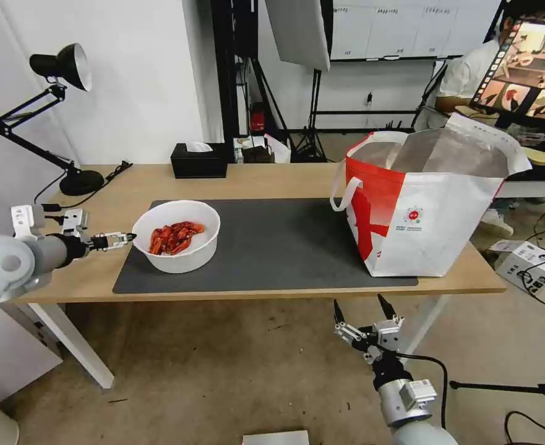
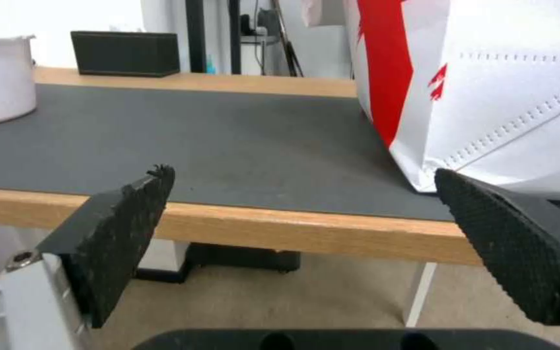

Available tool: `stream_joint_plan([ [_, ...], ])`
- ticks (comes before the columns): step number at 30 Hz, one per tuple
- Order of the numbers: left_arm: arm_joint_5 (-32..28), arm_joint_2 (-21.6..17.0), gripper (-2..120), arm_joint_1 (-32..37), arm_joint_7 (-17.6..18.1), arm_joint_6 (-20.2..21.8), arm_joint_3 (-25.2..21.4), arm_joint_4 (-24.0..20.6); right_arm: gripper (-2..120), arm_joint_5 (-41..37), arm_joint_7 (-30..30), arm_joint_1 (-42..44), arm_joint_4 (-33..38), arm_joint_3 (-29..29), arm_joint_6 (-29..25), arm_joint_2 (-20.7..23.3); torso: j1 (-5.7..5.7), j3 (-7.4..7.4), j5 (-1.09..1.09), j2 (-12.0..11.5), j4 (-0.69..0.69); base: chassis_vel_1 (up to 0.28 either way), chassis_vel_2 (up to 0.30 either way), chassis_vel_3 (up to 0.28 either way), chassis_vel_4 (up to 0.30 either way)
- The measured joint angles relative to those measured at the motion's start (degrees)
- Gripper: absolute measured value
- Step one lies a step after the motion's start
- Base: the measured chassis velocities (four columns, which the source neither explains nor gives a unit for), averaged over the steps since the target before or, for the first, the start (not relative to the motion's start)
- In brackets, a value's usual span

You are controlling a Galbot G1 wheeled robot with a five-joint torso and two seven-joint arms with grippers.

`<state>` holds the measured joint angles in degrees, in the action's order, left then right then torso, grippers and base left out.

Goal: Pick up the trash from the table and place it into the takeout bag.

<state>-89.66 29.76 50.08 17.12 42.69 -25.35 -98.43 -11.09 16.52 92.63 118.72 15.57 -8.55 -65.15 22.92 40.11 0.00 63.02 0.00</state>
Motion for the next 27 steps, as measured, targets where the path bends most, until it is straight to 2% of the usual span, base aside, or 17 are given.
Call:
stream_joint_plan([
  [6,-4.0,1.5,100,-1.7,2.5,0.0,1.1,1.2,100,0.0,0.0,0.0,0.0,0.0,0.0,0.0,0.00,0.00,0.00,0.0,0.00,0.000,0.000,0.000,0.000],
  [27,-4.2,5.6,100,-7.6,6.0,-0.4,8.0,4.4,100,0.0,0.0,0.0,0.0,0.0,0.0,0.0,0.00,0.00,0.00,0.0,0.00,0.000,0.000,0.000,0.000],
])
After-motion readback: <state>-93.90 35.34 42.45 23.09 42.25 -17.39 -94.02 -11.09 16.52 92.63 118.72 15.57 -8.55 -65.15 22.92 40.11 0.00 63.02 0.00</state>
